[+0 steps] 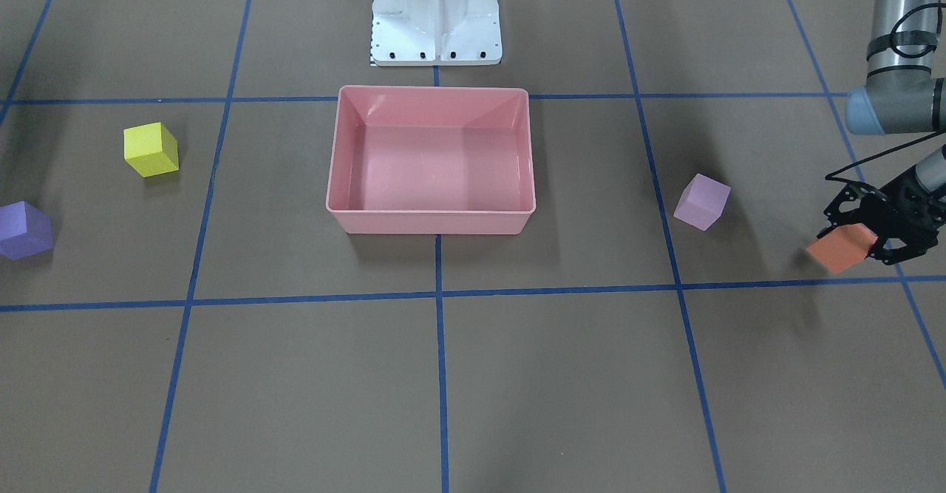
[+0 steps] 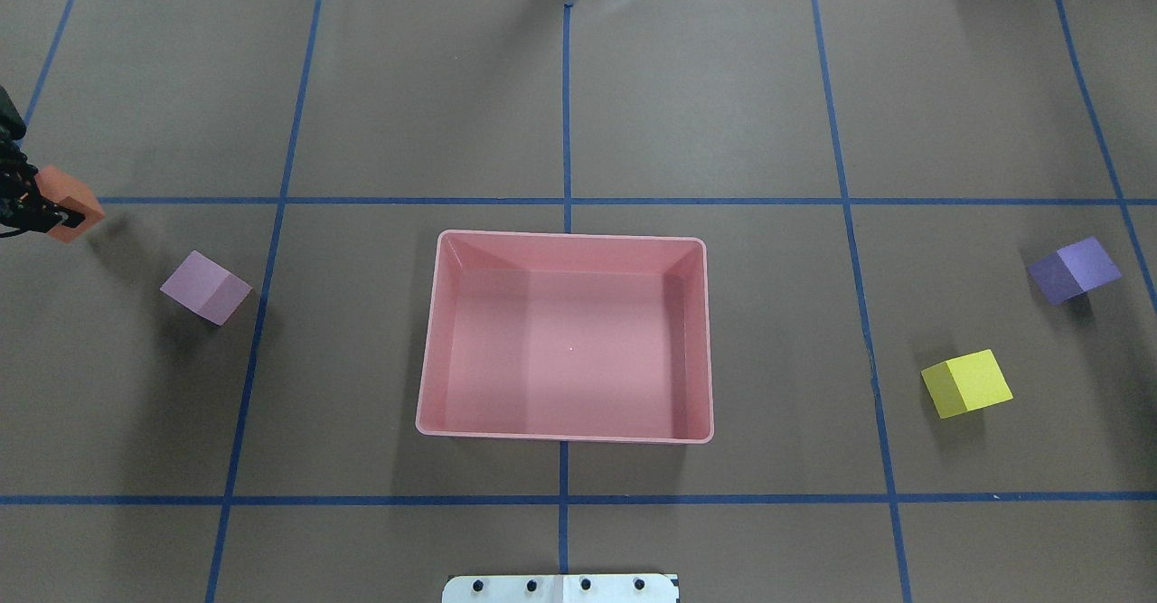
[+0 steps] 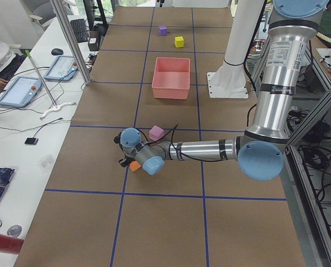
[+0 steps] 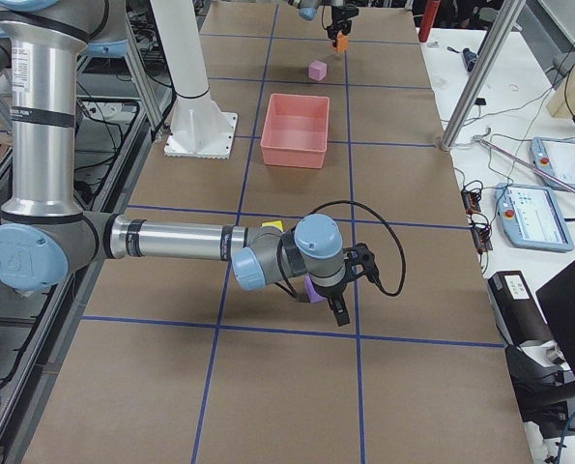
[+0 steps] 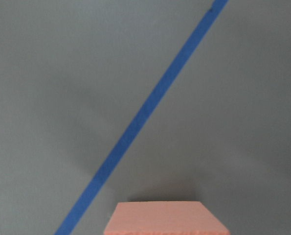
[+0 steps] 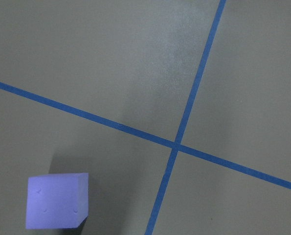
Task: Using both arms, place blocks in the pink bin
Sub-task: 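Grasp the orange cube with the left gripper and lift it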
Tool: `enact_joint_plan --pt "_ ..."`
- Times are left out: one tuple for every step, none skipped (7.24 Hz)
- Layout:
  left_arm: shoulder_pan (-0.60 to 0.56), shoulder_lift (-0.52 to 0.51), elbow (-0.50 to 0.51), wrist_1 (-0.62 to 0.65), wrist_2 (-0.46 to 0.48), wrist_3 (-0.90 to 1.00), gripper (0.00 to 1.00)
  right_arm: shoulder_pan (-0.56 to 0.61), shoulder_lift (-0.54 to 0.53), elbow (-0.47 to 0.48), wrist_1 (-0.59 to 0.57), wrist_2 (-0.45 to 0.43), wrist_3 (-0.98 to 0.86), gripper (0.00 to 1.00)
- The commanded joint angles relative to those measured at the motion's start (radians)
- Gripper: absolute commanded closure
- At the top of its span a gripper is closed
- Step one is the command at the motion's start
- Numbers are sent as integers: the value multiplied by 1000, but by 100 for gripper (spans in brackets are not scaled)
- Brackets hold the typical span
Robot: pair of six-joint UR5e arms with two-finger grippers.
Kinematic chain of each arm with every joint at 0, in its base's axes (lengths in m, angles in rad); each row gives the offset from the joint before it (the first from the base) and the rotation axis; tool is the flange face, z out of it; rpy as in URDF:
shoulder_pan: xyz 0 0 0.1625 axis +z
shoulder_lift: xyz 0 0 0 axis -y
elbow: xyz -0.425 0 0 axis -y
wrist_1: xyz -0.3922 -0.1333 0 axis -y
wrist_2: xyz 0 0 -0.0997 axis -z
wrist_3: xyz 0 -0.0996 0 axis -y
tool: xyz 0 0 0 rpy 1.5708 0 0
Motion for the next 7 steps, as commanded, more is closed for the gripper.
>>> enact_joint_plan --pt "4 -25 -182 53 -6 -372 80 0 0 1 0 0 0 0" --pt "48 -34 -253 53 -1 -513 80 0 2 -1 0 0 0 0" --pt "108 -67 -310 54 32 -680 79 0 3 -1 0 0 0 0" --pt "193 -109 -350 63 87 -829 78 0 3 -1 0 0 0 0" --pt "269 -177 -387 127 153 -939 78 0 5 -1 0 -2 0 0" --pt "348 -252 -448 265 217 -1009 78 0 6 -1 0 -2 0 0" --pt "431 -320 -499 389 289 -1064 76 0 6 -1 0 0 8 0"
